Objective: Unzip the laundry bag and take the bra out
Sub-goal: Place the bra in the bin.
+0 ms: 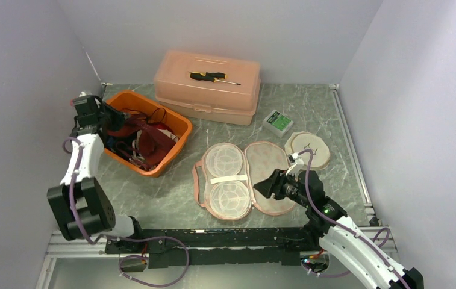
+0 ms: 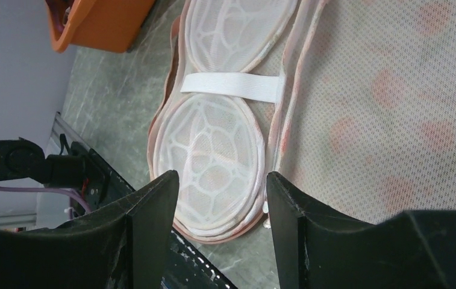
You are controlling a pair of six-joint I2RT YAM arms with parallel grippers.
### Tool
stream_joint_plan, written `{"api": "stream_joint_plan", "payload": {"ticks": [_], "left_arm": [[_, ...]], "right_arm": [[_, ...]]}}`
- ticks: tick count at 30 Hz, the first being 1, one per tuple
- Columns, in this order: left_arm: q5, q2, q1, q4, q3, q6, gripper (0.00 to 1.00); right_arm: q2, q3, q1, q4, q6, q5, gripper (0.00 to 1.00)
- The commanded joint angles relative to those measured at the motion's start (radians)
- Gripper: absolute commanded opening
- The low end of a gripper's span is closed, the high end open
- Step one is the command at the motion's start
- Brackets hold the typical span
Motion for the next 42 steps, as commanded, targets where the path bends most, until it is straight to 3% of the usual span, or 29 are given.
{"api": "stream_joint_plan", "payload": {"ticks": [1, 10, 16, 18, 23, 26, 36, 42], "left_arm": [[0.019, 0.076, 0.011, 0.086, -0.059, -0.025, 0.03], [-0.063, 0.133, 0.026, 0.006, -0.091, -0.025, 0.03], [-0.030, -0.014, 0.006, -0.016, -0.054, -0.004, 0.04], [-0.020, -0.080, -0.042, -0.005, -0.059, 0.016, 0.06], [-0.115, -0.162, -0.283, -0.030, -0.096, 0.059, 0.10], [-0.141, -0.143, -0.335, -0.018, -0.144, 0.053, 0.08], [-0.272, 0.045, -0.324, 0.011, -0.142, -0.007, 0.03], [-0.302, 0.075, -0.303, 0.010, -0.180, -0.051, 0.03]], "right_arm": [[-0.015, 0.001, 0.002, 0.034, -0.013, 0.003, 0.59], [-0.037, 0.035, 0.002, -0.019, -0.039, 0.025, 0.59], [-0.070, 0.050, 0.002, -0.057, -0.052, 0.043, 0.59], [-0.074, 0.046, 0.003, -0.053, -0.053, 0.045, 0.59], [-0.053, 0.052, 0.002, -0.036, -0.051, 0.053, 0.61], [-0.043, 0.071, 0.001, -0.035, -0.056, 0.056, 0.61], [-0.082, 0.065, 0.001, -0.050, -0.027, 0.090, 0.62], [-0.139, 0.079, 0.001, -0.129, -0.043, 0.124, 0.62]]}}
